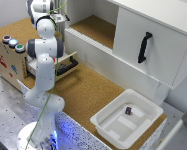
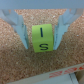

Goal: Move to the drawer and place the yellow object

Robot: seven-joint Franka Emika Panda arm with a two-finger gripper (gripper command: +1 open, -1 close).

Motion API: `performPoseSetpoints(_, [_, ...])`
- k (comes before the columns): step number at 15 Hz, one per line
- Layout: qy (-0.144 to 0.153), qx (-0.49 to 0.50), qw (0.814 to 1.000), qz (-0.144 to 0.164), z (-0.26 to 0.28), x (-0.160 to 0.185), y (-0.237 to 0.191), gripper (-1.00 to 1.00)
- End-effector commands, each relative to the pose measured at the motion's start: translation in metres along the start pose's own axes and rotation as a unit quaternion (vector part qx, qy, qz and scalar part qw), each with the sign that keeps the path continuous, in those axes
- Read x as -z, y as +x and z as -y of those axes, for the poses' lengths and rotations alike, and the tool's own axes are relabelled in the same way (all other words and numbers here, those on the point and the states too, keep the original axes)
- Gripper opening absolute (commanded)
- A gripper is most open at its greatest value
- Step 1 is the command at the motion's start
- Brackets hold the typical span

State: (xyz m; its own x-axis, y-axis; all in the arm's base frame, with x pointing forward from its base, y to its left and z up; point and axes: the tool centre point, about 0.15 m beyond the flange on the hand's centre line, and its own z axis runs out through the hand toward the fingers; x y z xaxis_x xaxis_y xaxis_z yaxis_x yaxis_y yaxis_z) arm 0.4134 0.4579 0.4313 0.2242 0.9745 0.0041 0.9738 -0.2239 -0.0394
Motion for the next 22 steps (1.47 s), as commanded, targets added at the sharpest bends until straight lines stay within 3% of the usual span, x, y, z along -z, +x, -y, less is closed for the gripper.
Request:
performPoseSetpoints(1, [0.006,-0.009,0.999,0.038,-0.013,0.019,0.015,-1.0])
performPoseSetpoints(6, [0.001,-0.097,0.995,0.03,0.0,0.045,-0.043,-1.0])
performPoseSetpoints(9, [0.008,-0.174,0.983,0.055,0.012,0.042,-0.079,-1.0])
performPoseSetpoints(12, [0.014,-0.203,0.978,0.051,0.011,0.033,-0.123,-1.0])
performPoseSetpoints(15, [0.018,-0.17,0.985,0.039,0.003,0.013,-0.154,-1.0])
performPoseSetpoints(17, [-0.018,-0.155,0.987,0.042,0.005,-0.004,-0.168,-1.0])
performPoseSetpoints(20, [-0.032,-0.124,0.99,0.066,0.008,-0.038,-0.177,-1.0])
performPoseSetpoints(22, [-0.032,-0.105,0.992,0.055,0.008,-0.057,-0.183,-1.0])
